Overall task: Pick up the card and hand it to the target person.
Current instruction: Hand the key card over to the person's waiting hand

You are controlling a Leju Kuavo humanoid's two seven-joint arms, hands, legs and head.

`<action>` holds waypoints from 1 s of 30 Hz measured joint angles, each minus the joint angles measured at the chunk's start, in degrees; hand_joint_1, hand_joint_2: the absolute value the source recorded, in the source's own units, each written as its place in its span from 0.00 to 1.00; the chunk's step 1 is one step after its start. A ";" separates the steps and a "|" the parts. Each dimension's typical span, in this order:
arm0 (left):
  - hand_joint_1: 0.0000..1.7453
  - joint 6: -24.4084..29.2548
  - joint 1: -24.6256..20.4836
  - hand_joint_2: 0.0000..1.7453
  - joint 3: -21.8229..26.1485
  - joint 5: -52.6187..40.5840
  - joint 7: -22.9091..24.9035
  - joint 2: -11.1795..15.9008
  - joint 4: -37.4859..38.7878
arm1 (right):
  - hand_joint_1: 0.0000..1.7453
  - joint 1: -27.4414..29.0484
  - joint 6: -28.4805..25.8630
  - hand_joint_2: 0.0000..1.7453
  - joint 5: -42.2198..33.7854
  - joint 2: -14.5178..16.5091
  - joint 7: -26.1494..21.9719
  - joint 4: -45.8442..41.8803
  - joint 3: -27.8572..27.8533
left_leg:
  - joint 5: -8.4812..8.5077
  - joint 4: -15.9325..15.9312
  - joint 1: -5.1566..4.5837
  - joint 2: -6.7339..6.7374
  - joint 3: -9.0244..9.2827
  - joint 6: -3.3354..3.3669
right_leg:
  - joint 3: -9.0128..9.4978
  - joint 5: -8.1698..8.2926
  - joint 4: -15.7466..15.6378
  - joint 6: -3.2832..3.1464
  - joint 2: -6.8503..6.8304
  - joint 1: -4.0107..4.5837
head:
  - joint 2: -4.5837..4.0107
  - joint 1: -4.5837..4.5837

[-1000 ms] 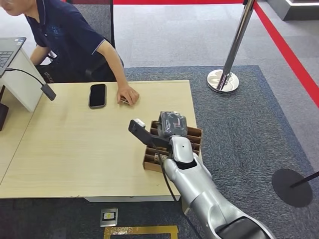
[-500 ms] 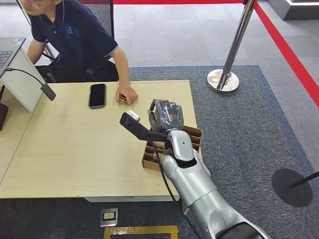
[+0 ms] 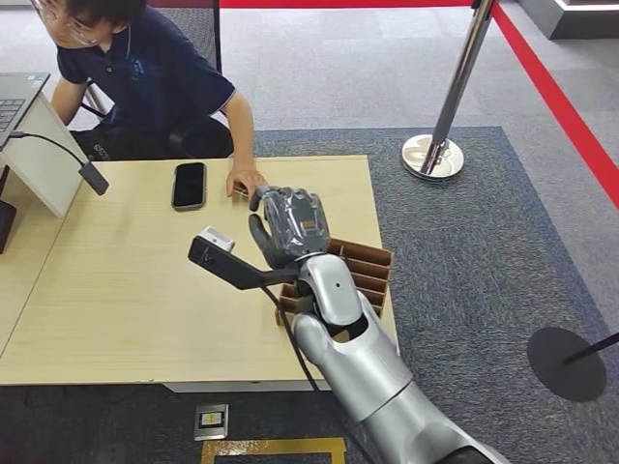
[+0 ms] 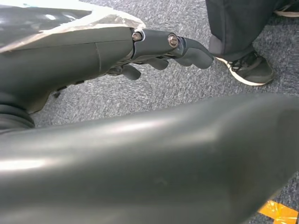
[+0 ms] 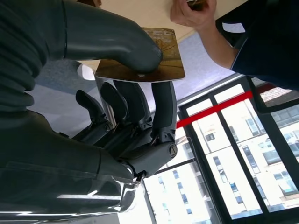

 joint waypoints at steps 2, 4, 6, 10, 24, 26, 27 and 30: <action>0.00 0.00 -0.01 0.00 -0.01 -0.26 -0.02 0.00 0.00 | 0.85 -0.31 -1.29 1.00 0.85 0.23 0.87 1.18 1.02 | 0.00 0.00 0.00 0.00 0.00 0.00 | 0.00 0.00 0.00 0.00 0.00 0.00 | 0.00 0.00; 0.00 0.00 -0.01 0.00 -0.01 -0.46 -0.02 0.00 0.00 | 0.85 -0.75 -2.56 1.00 1.87 0.45 1.84 2.97 1.96 | 0.00 0.00 0.00 0.00 0.00 0.00 | 0.00 0.00 0.00 0.00 0.00 0.00 | 0.00 0.00; 0.00 0.00 -0.01 0.00 -0.01 -0.65 0.01 0.00 0.00 | 0.86 -1.18 -3.56 1.00 2.66 0.63 2.70 4.89 2.74 | 0.00 0.00 0.00 0.00 0.00 0.00 | 0.00 0.00 0.00 0.00 0.00 0.00 | 0.00 0.01; 0.00 0.00 -0.01 0.00 -0.01 -0.97 0.06 0.00 0.00 | 0.87 -2.12 -4.55 1.00 3.12 0.92 4.26 8.54 4.08 | 0.00 0.00 0.00 0.00 -0.01 0.00 | 0.00 0.00 0.00 0.00 0.00 0.00 | 0.00 0.01; 0.00 0.00 -0.01 0.00 -0.01 -1.44 0.37 0.02 0.00 | 0.87 -4.29 -4.03 1.00 -1.12 1.05 6.77 14.65 8.25 | 0.00 0.00 0.00 0.00 -0.03 0.00 | -0.02 0.00 0.00 0.00 0.00 0.00 | 0.00 -0.01; 0.00 0.00 0.00 0.00 -0.01 -1.48 0.38 0.02 0.00 | 0.87 -4.52 -4.21 1.00 -2.10 1.05 6.79 15.03 8.82 | 0.00 0.00 0.00 0.00 -0.03 0.00 | -0.02 0.00 0.00 0.00 0.00 0.00 | 0.00 0.00; 0.00 0.00 0.00 0.00 -0.01 -1.51 0.39 0.02 0.00 | 0.87 -4.63 -4.34 1.00 -2.71 1.06 6.77 15.18 9.14 | 0.00 0.00 0.00 0.00 -0.03 0.00 | -0.02 0.00 0.00 0.00 0.00 0.00 | 0.00 0.00; 0.00 0.00 -0.01 0.00 -0.01 -1.57 0.46 0.02 0.00 | 0.87 -4.98 -4.77 1.00 -4.65 1.08 6.57 15.46 10.16 | 0.00 0.00 0.00 0.00 -0.03 0.00 | -0.02 0.00 0.00 0.00 0.00 0.00 | 0.00 0.00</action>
